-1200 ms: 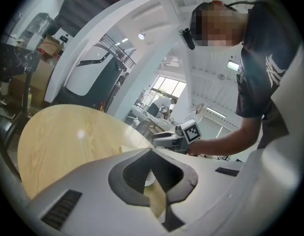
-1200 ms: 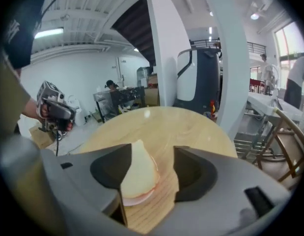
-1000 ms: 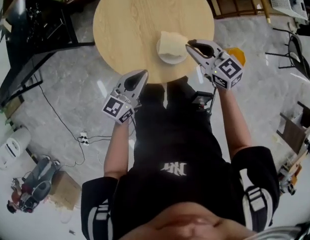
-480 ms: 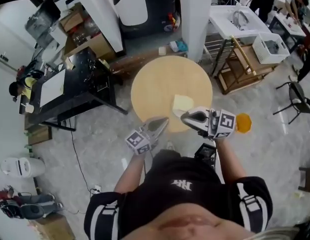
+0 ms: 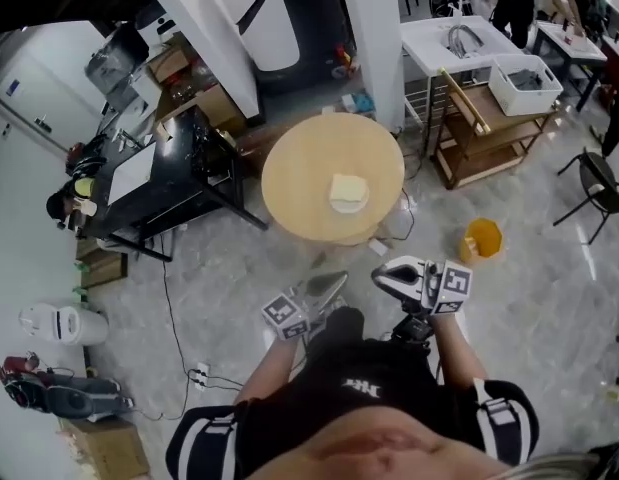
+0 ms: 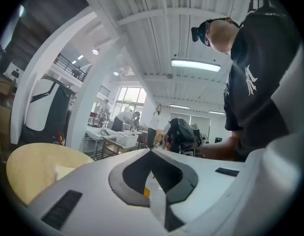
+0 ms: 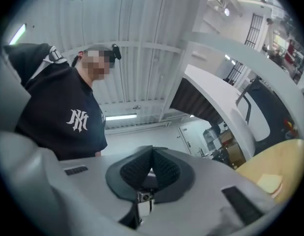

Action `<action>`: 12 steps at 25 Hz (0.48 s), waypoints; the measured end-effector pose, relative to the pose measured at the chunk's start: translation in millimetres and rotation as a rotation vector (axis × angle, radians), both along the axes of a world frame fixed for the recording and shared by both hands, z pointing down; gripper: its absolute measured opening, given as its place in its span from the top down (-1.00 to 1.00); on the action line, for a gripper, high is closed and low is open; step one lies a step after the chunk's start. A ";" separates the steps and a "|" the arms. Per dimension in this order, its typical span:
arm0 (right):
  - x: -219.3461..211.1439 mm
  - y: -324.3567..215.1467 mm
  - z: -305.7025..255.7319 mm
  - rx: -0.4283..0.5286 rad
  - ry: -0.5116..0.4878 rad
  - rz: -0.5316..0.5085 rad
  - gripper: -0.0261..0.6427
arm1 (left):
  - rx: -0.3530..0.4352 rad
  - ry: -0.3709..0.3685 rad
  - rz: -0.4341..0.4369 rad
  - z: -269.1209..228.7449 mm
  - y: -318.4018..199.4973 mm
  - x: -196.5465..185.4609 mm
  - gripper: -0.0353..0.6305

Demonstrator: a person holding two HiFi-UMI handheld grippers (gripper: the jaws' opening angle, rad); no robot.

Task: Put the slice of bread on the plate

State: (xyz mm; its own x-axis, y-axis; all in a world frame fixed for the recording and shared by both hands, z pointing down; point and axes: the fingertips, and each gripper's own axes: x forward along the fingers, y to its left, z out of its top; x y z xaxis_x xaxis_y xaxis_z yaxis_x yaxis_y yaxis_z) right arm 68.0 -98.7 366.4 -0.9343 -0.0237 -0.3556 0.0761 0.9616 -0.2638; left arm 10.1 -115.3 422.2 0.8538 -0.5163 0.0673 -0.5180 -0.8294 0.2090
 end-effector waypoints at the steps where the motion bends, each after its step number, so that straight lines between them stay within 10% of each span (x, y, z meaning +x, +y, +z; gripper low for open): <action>1: 2.7 13.6 3.8 0.001 0.023 -0.010 0.92 | 0.002 -0.014 0.002 -2.3 13.8 2.1 0.88; 12: 13.4 116.8 -38.6 0.143 0.067 0.069 0.92 | 0.090 0.021 0.100 -50.3 114.4 15.5 0.88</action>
State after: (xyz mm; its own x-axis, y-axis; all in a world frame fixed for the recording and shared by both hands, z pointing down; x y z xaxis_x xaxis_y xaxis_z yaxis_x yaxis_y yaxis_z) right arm 81.4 18.1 327.8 -0.9540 -0.0422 -0.2969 -0.0048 0.9921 -0.1257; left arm 25.6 -0.9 371.9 0.9020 -0.4318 0.0059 -0.4282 -0.8925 0.1416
